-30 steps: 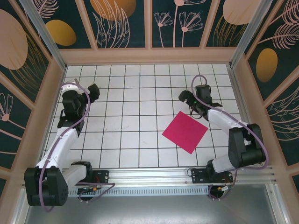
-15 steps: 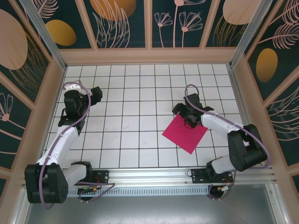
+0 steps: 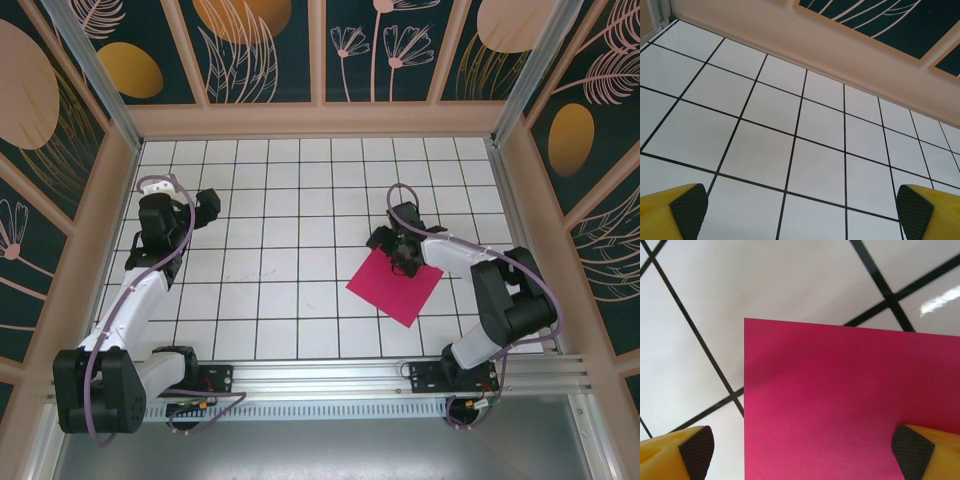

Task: Fold a paper plane with a square sheet of paper (pick it up from the middle)
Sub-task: Move the square sheet of paper to the center of the table, then fold the square sheet of paper in half at the center of the table.

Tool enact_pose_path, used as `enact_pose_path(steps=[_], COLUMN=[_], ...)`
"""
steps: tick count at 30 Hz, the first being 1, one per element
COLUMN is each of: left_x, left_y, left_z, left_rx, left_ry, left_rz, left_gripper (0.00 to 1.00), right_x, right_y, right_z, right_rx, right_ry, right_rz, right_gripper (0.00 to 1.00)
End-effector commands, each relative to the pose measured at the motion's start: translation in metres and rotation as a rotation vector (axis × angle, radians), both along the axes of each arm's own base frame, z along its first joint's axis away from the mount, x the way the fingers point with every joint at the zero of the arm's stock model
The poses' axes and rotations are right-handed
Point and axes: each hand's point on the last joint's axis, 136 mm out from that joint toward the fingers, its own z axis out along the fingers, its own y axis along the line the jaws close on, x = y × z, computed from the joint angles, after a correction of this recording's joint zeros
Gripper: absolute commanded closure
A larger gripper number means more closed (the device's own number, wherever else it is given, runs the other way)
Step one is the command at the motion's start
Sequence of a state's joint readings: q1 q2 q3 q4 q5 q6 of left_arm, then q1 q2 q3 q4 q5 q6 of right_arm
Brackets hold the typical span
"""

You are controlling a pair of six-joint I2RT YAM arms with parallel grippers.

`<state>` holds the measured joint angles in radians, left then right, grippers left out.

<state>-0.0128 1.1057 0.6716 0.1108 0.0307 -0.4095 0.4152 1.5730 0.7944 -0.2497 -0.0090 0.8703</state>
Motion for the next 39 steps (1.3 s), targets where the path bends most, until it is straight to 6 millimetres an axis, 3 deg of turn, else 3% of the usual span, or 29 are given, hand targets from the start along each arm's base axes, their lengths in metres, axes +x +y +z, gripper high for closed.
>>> enact_pose_path(steps=[1,7,11,13,16,18,21,23,25,29,39], left_x=[0.005,0.006,0.006,0.007,0.007,0.007,0.008,0.008,0.008,0.009,0.011], left_y=[-0.002,-0.003,-0.004,-0.005,-0.005,-0.005,-0.006,-0.007,-0.007,-0.007,-0.003], left_z=[0.01,0.005,0.002,0.001,0.0,-0.001,-0.002,-0.003,-0.003,-0.005,-0.009], left_rx=[0.0,-0.009,-0.015,-0.017,-0.016,-0.017,-0.02,-0.023,-0.024,-0.027,-0.02], left_ry=[-0.017,-0.003,0.005,0.008,0.014,0.016,0.021,0.023,0.024,0.03,0.044], left_rz=[-0.017,-0.023,-0.03,-0.033,-0.031,-0.033,-0.036,-0.038,-0.038,-0.038,-0.019], left_gripper=[0.02,0.01,0.01,0.02,0.01,0.02,0.01,0.02,0.02,0.02,0.02], right_x=[0.004,0.034,0.061,0.065,0.071,0.08,0.097,0.099,0.094,0.083,0.073], right_y=[0.025,0.078,0.11,0.129,0.152,0.159,0.153,0.14,0.123,0.099,0.094], right_z=[-0.018,-0.029,-0.034,-0.035,-0.027,-0.01,0.024,0.036,0.033,0.019,0.003], right_rx=[0.049,0.063,-0.021,-0.043,-0.012,-0.023,-0.074,-0.132,-0.183,-0.25,-0.247], right_ry=[0.024,0.007,-0.051,-0.074,-0.101,-0.13,-0.16,-0.144,-0.102,-0.028,0.021], right_rz=[0.078,0.272,0.462,0.54,0.611,0.619,0.555,0.497,0.431,0.334,0.265], right_gripper=[0.04,0.04,0.06,0.07,0.09,0.09,0.09,0.06,0.01,0.01,0.01])
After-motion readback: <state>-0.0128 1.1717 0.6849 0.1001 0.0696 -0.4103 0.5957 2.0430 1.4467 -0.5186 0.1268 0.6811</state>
